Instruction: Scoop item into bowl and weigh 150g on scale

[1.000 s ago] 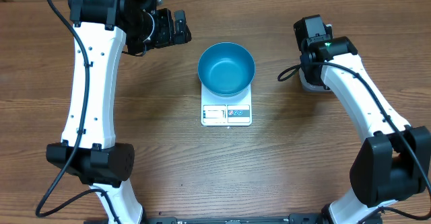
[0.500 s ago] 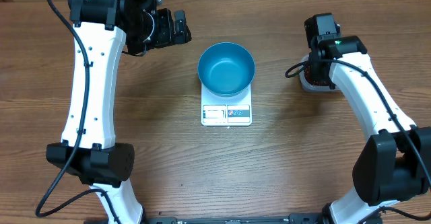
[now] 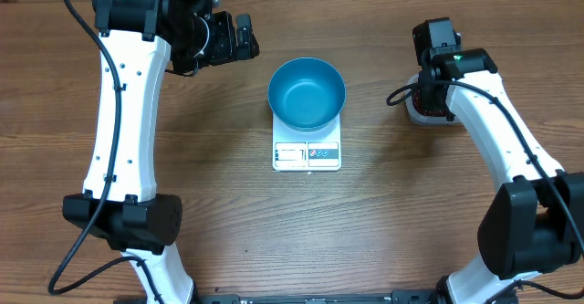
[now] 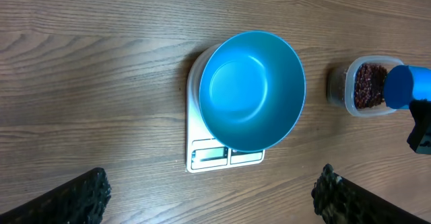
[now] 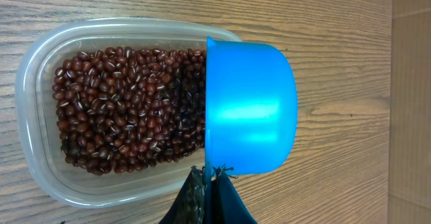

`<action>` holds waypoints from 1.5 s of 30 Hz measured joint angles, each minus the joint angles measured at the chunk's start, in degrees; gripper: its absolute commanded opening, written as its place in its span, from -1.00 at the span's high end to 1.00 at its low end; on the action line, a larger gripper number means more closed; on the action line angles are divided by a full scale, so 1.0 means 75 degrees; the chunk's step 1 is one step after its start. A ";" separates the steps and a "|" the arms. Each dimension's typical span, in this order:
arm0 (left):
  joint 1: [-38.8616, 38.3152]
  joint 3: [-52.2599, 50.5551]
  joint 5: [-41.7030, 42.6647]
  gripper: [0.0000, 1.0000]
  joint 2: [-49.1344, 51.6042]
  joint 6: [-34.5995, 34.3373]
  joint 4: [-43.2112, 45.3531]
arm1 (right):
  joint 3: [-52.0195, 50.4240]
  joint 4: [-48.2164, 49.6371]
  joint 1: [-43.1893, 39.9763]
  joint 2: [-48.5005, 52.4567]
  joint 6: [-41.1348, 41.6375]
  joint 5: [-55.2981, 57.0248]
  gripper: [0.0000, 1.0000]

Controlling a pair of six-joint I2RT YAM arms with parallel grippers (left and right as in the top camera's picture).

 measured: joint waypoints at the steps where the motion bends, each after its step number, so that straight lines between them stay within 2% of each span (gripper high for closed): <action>1: 0.0000 0.0000 0.0000 -0.99 0.0000 0.0000 0.0000 | 0.0000 0.0000 0.0000 0.0000 0.0000 0.0003 0.92; 10: 0.0000 0.0000 0.0000 -1.00 0.0000 -0.0003 0.0003 | 0.0000 -0.0009 0.0000 0.0000 0.0000 0.0006 0.92; 14: 0.0000 0.0000 0.0000 -0.29 0.0000 -0.0017 -0.0087 | 0.0000 -0.0015 0.0000 0.0000 -0.0003 0.0003 0.92; 17: 0.0000 0.0000 -0.0026 0.73 0.0000 0.0029 -0.0201 | 0.0000 -0.0017 0.0000 0.0000 0.0000 0.0000 0.92; 18: 0.0000 0.0000 -0.0026 0.91 0.0000 0.0026 -0.0233 | 0.0000 -0.0023 0.0000 0.0000 0.0000 0.0000 0.92; 23: -0.0003 0.0000 -0.0026 0.92 0.0000 0.0271 -0.0452 | 0.0000 -0.0020 0.0000 0.0000 0.0000 -0.0050 0.92; 29: -0.0154 0.0000 -0.0128 0.91 0.0000 0.1381 -0.0979 | 0.0000 -0.0017 0.0000 0.0000 -0.0003 -0.0154 0.92; 37: -0.1349 0.0000 -0.1728 0.91 0.0000 0.2206 -0.1160 | 0.0000 -0.0012 0.0000 0.0000 0.0000 -0.0192 0.92; 45: -0.2585 -0.0067 -0.2264 0.92 0.0000 0.3503 -0.1131 | 0.0000 0.0003 0.0000 0.0000 0.0003 -0.0192 0.92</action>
